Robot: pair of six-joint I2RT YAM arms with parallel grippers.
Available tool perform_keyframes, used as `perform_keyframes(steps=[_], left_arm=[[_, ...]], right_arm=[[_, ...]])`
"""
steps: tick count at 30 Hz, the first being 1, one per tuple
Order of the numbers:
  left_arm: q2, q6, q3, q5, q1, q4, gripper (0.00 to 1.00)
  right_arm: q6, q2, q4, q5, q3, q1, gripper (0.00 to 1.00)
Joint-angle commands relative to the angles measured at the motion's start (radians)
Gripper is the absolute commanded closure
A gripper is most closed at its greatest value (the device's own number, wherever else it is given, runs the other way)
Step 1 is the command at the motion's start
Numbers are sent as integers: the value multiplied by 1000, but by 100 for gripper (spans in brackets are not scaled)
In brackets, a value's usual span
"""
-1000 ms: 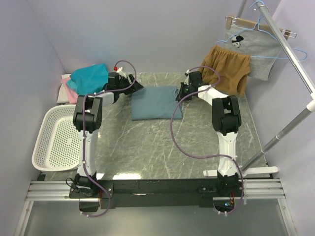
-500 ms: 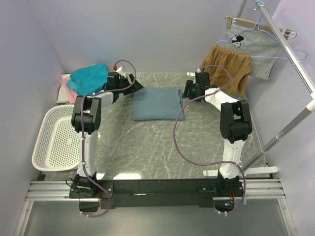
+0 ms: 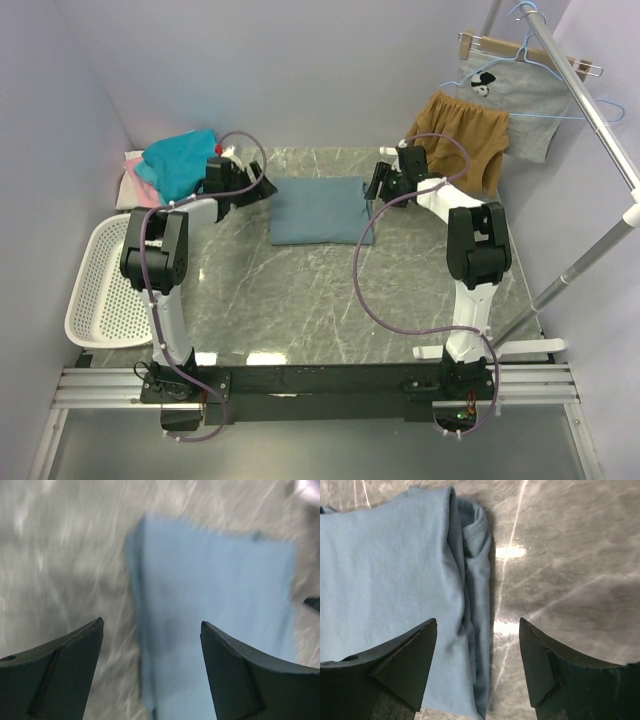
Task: Fold and stack the t-shirts
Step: Put the neatly folded tshirt into the corner of the board with the left arm
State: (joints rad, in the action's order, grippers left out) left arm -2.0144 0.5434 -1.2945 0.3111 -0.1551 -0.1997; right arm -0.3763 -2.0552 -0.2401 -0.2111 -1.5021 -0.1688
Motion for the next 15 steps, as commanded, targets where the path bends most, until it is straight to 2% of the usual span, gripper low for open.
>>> perform_keyframes(steps=[1,6,15], left_arm=[[45,12,93,31,-12,-10,17],[48,21,164,58,-29,-44,17],[-49,35,123,193,-55,-70,16]], right_arm=[[-7,-26,-7,-62,-52,2,26],[-12,-45,-7,-93,-61,2,26],[-18,-138,-57,-178,-135,2,24]])
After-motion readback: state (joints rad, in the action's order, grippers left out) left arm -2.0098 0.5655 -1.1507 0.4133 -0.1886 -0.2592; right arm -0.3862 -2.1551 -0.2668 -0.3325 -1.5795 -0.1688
